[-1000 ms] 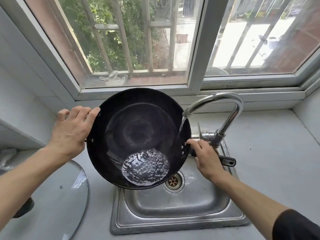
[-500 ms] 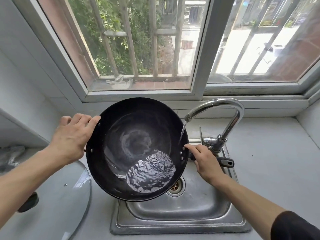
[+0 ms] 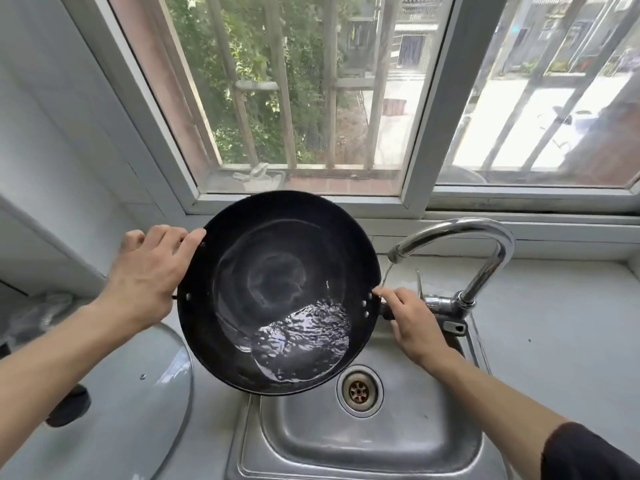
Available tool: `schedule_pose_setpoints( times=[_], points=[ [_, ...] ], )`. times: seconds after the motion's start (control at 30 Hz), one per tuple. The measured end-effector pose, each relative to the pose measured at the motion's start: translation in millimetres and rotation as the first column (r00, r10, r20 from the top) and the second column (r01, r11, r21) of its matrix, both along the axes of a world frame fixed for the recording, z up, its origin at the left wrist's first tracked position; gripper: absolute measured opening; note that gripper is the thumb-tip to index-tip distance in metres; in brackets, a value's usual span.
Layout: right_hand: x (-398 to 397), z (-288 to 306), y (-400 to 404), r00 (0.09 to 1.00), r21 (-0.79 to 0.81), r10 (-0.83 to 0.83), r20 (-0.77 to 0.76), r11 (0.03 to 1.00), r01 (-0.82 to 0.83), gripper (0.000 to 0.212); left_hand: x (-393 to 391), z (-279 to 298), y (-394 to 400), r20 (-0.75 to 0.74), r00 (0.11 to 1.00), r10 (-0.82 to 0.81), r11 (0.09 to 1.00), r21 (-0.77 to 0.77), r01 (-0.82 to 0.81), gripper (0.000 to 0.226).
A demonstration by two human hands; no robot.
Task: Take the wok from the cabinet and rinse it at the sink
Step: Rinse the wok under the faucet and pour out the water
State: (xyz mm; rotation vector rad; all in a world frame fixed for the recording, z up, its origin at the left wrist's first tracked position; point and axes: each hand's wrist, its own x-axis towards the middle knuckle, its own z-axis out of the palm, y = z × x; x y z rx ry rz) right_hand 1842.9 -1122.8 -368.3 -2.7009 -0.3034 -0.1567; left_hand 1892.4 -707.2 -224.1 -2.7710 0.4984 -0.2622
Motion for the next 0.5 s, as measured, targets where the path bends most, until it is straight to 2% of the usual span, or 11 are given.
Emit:
schedule_pose_setpoints(
  times=[0.27,0.5],
  points=[
    [3,0,-3,1.000,-0.005,-0.019,0.015,1.000,0.019,0.068,11,-1,-4,-0.003,1.000,-0.015,1.000,-0.012,0.015,0.105],
    [-9,-2,-20,1.000,-0.043,-0.009,-0.008,0.999,0.009,0.076,10,-13,-10,-0.036,0.998,-0.045,0.999,0.000,0.045,0.109]
  ],
)
